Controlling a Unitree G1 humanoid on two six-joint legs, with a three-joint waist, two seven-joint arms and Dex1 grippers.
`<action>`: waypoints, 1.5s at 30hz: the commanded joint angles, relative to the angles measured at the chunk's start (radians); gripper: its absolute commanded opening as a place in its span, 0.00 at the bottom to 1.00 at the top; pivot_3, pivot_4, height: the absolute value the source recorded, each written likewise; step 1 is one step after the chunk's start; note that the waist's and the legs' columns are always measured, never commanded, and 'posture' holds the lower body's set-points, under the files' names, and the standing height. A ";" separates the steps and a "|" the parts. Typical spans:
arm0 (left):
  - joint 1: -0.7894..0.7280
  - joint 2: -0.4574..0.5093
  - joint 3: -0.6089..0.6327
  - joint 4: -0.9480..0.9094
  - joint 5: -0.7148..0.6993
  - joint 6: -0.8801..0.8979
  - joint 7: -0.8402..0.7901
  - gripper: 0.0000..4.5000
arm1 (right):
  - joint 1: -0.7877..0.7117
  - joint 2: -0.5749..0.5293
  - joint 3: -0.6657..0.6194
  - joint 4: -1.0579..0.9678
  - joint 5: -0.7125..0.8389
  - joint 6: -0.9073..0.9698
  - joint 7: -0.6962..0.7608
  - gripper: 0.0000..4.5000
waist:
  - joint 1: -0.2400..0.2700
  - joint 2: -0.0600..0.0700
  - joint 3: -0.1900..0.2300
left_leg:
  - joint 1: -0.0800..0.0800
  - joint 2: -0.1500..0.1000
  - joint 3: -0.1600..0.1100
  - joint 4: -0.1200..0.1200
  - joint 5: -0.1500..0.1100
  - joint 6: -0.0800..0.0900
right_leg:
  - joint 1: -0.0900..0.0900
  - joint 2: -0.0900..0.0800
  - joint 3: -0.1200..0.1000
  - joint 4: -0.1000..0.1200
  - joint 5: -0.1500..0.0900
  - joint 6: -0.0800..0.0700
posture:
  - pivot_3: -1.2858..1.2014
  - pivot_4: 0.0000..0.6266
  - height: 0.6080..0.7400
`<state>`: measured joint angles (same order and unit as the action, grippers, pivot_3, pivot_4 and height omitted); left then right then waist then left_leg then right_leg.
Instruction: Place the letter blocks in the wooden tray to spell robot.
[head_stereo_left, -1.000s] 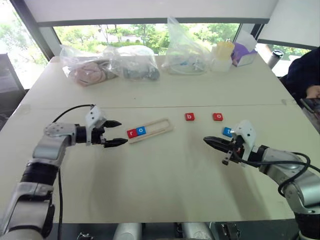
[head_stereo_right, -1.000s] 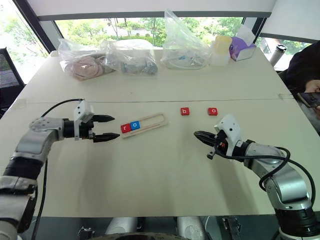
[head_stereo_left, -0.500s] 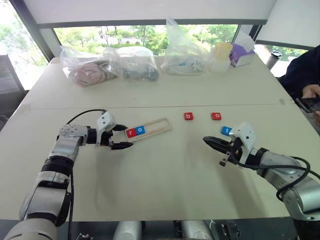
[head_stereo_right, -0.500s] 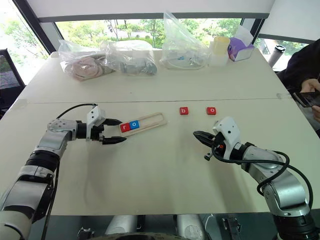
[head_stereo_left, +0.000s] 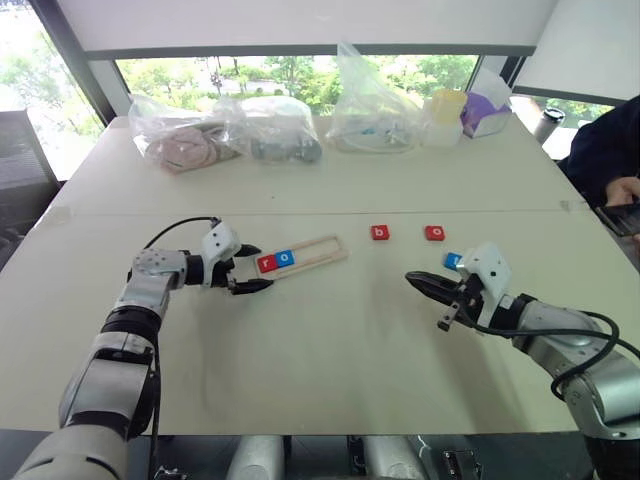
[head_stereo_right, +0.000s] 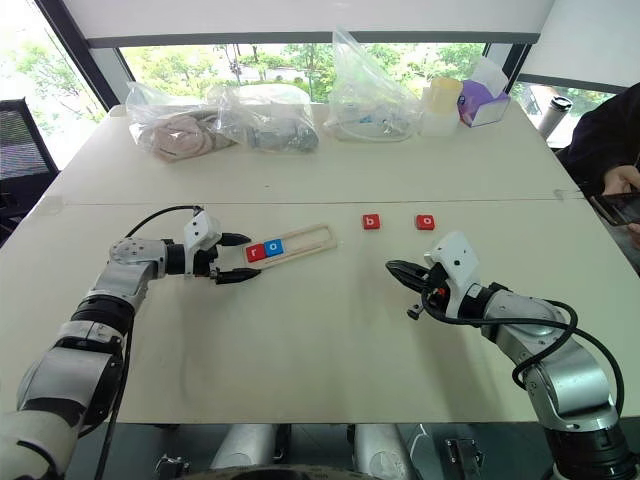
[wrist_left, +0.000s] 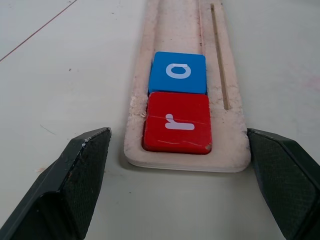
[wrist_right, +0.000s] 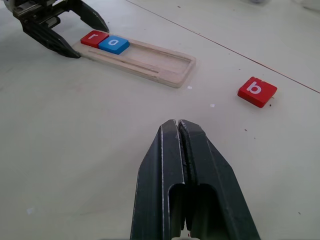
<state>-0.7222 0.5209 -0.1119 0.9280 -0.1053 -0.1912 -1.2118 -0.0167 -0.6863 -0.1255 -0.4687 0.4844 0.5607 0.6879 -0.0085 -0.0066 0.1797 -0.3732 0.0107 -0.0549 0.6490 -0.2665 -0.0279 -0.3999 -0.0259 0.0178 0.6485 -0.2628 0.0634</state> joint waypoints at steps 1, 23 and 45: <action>-0.002 -0.006 -0.017 0.059 0.060 -0.012 0.052 0.99 | -0.015 0.005 -0.004 -0.021 -0.004 -0.019 -0.002 0.00 | 0.000 0.000 0.000 | 0.000 0.000 0.000 0.000 0.000 0.000 | 0.000 0.000 0.000 0.000 0.000 0.000 | 0.52 0.24 1.00; 0.146 -0.023 -0.094 -0.171 0.059 -0.044 -0.123 0.70 | 0.015 0.001 -0.012 -0.042 -0.011 -0.009 -0.015 0.00 | -0.001 0.001 -0.001 | -0.001 0.001 0.000 -0.003 0.000 0.000 | 0.000 -0.002 0.000 -0.002 -0.001 0.001 | 0.52 0.24 1.00; 0.393 -0.014 -0.202 -0.763 0.060 0.253 -0.034 0.70 | 0.064 -0.001 -0.012 -0.089 -0.004 0.018 -0.031 0.00 | 0.000 0.001 -0.001 | -0.002 0.000 -0.002 -0.003 -0.003 0.004 | 0.000 -0.004 0.004 -0.005 -0.005 0.006 | 0.52 0.24 1.00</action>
<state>-0.3567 0.4998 -0.2563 0.1530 -0.0877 0.0401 -1.2513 0.0572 -0.6857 -0.1257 -0.5139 0.4755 0.5842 0.6581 -0.0087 -0.0057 0.1790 -0.3748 0.0109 -0.0572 0.6458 -0.2694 -0.0241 -0.3997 -0.0302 0.0214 0.6429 -0.2673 0.0692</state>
